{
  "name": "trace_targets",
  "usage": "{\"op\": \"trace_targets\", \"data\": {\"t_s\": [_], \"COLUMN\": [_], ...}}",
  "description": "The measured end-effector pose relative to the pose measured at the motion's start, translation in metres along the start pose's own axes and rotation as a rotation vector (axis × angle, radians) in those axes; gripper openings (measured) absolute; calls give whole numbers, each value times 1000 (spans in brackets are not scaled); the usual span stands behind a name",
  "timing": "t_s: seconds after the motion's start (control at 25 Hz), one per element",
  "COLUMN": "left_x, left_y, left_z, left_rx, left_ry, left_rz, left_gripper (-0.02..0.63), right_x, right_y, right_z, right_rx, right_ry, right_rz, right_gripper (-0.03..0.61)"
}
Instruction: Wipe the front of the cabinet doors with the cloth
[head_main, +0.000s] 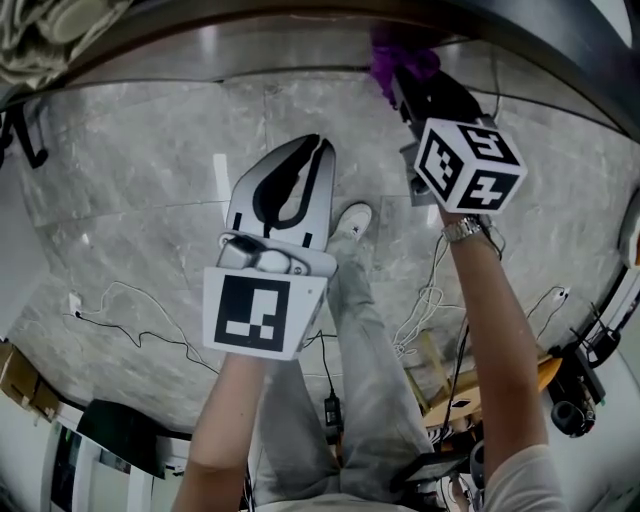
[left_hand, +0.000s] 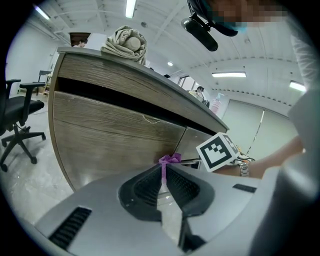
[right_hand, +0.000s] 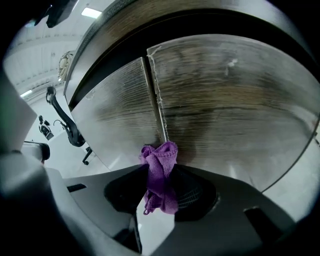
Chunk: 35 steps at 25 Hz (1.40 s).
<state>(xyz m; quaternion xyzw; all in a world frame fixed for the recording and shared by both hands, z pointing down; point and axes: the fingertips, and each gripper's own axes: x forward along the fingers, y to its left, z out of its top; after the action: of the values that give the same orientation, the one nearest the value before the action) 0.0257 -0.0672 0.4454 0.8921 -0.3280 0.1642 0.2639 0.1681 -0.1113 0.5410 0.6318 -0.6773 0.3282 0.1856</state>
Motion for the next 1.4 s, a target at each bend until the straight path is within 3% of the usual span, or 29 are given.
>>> {"op": "trace_targets", "data": {"t_s": [0.24,0.64,0.88,1.12,1.4], "left_x": [-23,-85,-119,-136,-134], "left_y": [30,117,192,244,260], "left_z": [0,4,-3,-14,-23], "left_rx": [-1,-23,-39,-62,-51], "left_ry": [1,-15,-22,-23,15], "left_rz": [14,58,135,181,178], "left_gripper": [32,32,32,32,32], "right_x": [2,52,107,162,199], "right_y": [28,176,245,282,296], "right_z": [-8,-30,-44,-55,-59], "right_rx": [46,-76,-95,-46,-41], "right_ry": [3,87,134,175,194], "right_rz": [-15,108,156,170,184], "right_gripper": [148,147,148,149,148]}}
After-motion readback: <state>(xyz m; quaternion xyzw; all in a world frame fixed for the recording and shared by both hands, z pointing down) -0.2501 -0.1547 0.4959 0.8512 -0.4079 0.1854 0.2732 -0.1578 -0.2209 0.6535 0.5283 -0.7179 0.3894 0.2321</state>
